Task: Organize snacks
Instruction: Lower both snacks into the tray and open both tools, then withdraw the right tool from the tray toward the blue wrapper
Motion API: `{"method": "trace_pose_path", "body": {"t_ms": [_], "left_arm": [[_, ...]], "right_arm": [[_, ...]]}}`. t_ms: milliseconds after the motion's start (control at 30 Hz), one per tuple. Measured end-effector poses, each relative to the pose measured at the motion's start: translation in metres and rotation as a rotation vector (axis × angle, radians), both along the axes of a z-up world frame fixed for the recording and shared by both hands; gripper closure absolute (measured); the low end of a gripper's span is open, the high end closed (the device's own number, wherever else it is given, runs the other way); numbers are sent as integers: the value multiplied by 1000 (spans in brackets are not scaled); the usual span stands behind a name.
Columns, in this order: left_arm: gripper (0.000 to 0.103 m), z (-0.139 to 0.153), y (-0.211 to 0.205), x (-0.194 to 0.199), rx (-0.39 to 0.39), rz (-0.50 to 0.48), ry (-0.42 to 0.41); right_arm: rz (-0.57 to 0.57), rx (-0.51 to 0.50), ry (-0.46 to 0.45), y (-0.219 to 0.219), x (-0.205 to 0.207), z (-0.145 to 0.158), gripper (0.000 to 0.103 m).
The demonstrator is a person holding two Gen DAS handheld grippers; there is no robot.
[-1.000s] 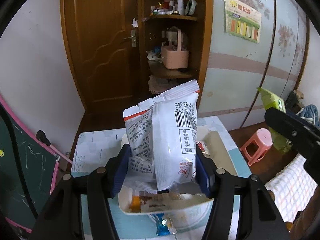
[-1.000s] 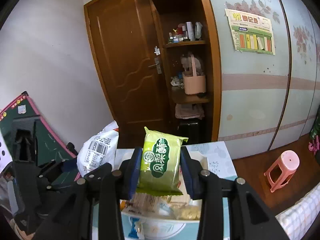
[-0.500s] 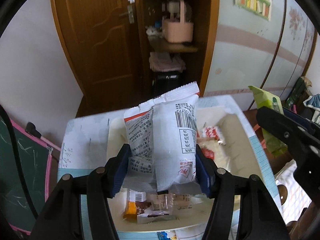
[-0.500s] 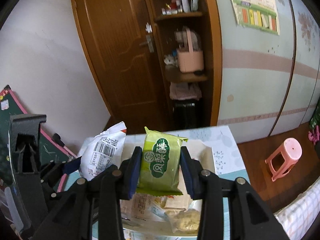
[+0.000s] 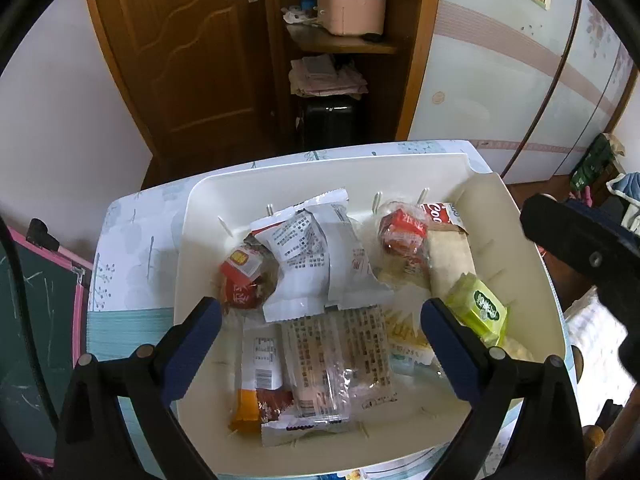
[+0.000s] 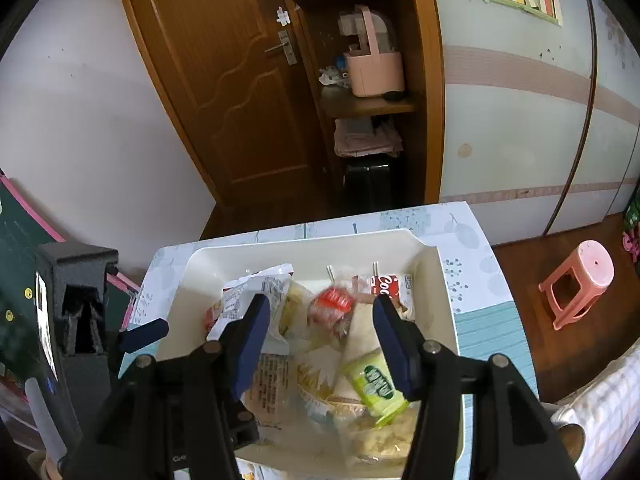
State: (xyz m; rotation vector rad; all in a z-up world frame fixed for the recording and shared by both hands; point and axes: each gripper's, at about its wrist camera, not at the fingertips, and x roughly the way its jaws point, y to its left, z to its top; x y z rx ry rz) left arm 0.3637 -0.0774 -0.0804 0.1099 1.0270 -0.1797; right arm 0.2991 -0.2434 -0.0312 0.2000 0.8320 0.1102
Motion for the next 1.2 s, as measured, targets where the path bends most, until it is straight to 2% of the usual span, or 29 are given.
{"method": "trace_pose_path", "body": {"t_ms": [200,433,633,867,1033,1200], "left_arm": [[4,13,3,-12,5,1,-25],[4,43,2,-42,45,-13,-88],[4,78,7,-79,50,-23,-156],[4,117,24,-134,13,-14,-234],[3,127,37,-173,-5,4,-278],[3,121,49,-209,-26,9,-281]], "right_arm": [[-4,-1,7,2,-10,2,49],[-22,3,-9,0,-31,17,49],[-23,5,-53,3,-64,43,49],[-8,17,-108,16,-111,69,47],[15,14,-146,29,-148,75,44],[47,0,-177,42,-181,72,38]]}}
